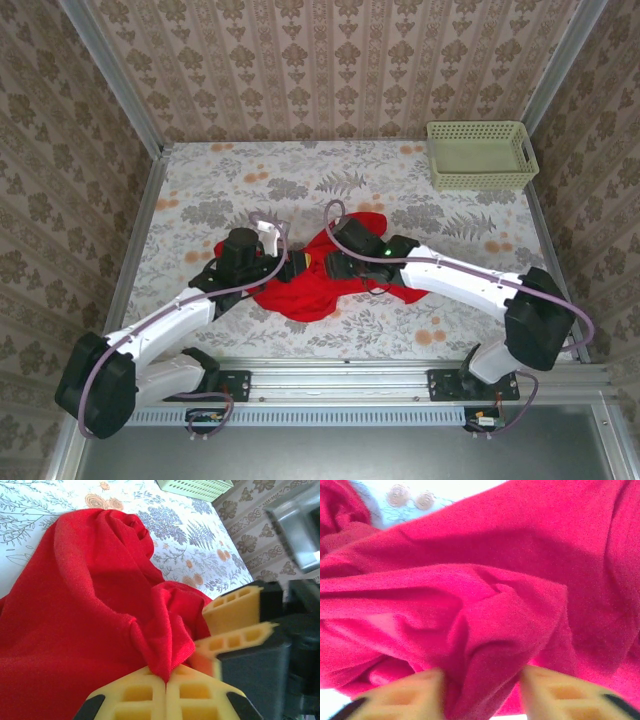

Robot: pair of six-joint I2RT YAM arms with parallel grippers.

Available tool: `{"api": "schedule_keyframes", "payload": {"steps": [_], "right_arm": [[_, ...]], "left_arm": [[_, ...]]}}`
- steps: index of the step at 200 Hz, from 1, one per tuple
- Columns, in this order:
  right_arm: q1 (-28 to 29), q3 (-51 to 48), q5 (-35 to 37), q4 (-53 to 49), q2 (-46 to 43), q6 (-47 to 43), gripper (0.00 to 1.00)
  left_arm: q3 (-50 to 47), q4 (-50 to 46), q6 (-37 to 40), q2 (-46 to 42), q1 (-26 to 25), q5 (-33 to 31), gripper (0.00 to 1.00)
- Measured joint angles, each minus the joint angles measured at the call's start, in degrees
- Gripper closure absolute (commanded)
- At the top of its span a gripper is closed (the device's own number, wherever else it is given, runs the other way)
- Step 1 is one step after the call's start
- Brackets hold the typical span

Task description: Fold the inside-out t-shirt

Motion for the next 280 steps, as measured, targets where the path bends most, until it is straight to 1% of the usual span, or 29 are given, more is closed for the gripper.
{"api": "schedule_keyframes", "payload": {"steps": [8, 14, 22, 45, 71, 86, 102, 124, 139, 153, 161, 172, 182, 200, 207, 221, 232, 243, 261, 271, 280], "right_arm": [[0.00, 0.00, 0.04, -0.33, 0.55, 0.31, 0.90], [0.00, 0.00, 0.04, -0.57, 0.68, 0.46, 0.96], [0.00, 0.00, 0.07, -0.63, 0.57, 0.76, 1.00], [-0.02, -0.46, -0.04, -0.04, -1.81, 0.33, 1.00], [-0.90, -5.16, -3.04, 4.28, -10.49, -0.42, 1.00], [-1.88, -8.98, -5.11, 7.54, -15.02, -0.33, 1.00], [-2.89, -14.14, -7.34, 11.34, -17.81, 0.48, 1.00], [-3.37, -21.51, -10.03, 16.09, -18.64, 2.19, 1.00], [-3.54, -25.14, -10.19, 17.42, -18.64, 3.26, 1.00], [-4.28, -26.60, -8.50, 17.07, -18.62, 4.35, 1.00], [-5.18, -26.64, -6.60, 16.22, -18.40, 5.16, 0.93], [-6.47, -26.62, -4.31, 15.32, -17.79, 6.01, 0.78], [-7.52, -26.60, -2.27, 14.16, -16.85, 6.91, 0.68], [-7.80, -26.01, 0.35, 10.67, -16.09, 5.62, 0.55], [-7.26, -25.03, 1.14, 8.85, -16.11, 4.83, 0.52], [-5.81, -21.44, 2.16, 5.31, -16.11, 2.73, 0.52], [-4.52, -17.79, 2.60, 3.54, -16.11, 1.01, 0.54], [-3.17, -14.51, 2.80, 2.78, -16.11, -0.61, 0.59], [-1.46, -10.29, 2.36, 2.23, -15.61, -2.36, 0.69], [-0.96, -8.57, 1.49, 2.25, -14.38, -2.64, 0.69], [-0.87, -7.63, 0.85, 2.45, -12.96, -2.78, 0.66]], "left_arm": [[-0.07, -0.04, 0.00, -0.02, 0.00, -0.07, 1.00], [-0.09, -0.24, 0.00, -0.04, 0.00, -0.17, 1.00], [-0.09, -0.72, 0.00, -0.09, 0.07, -0.55, 1.00], [-0.20, -1.92, -0.07, -0.11, 1.57, -1.75, 1.00], [-1.18, -1.95, -1.14, 0.24, 5.29, -1.62, 1.00], [-1.18, -1.77, -1.33, 1.64, 6.38, -1.05, 1.00], [-1.07, -1.66, -1.33, 4.26, 6.36, -0.11, 1.00], [0.28, -2.49, -1.25, 8.70, 5.03, 0.52, 1.00], [2.80, -3.85, -0.92, 12.11, 3.39, 0.39, 1.00], [5.18, -4.26, -0.50, 15.23, 1.84, 0.31, 1.00], [6.29, -4.28, -0.37, 16.81, 1.22, 0.20, 1.00], [7.43, -4.33, -0.33, 18.67, 0.74, 0.17, 1.00], [8.17, -4.72, -0.15, 19.93, 0.59, 0.04, 0.99], [8.98, -5.60, 0.09, 21.11, -0.15, -0.24, 0.97], [9.16, -5.99, 0.28, 21.16, -0.66, -0.31, 0.96], [9.29, -6.25, 0.57, 21.11, -1.79, -0.44, 0.96], [9.31, -6.45, 0.90, 21.11, -2.49, -0.48, 0.95], [9.31, -6.49, 0.98, 20.92, -2.99, -0.61, 0.95], [9.31, -6.47, 1.14, 20.31, -3.08, -0.90, 0.95], [9.31, -6.45, 1.14, 19.89, -3.08, -1.09, 0.95], [9.31, -6.43, 1.14, 19.39, -3.08, -1.33, 0.94]]}}
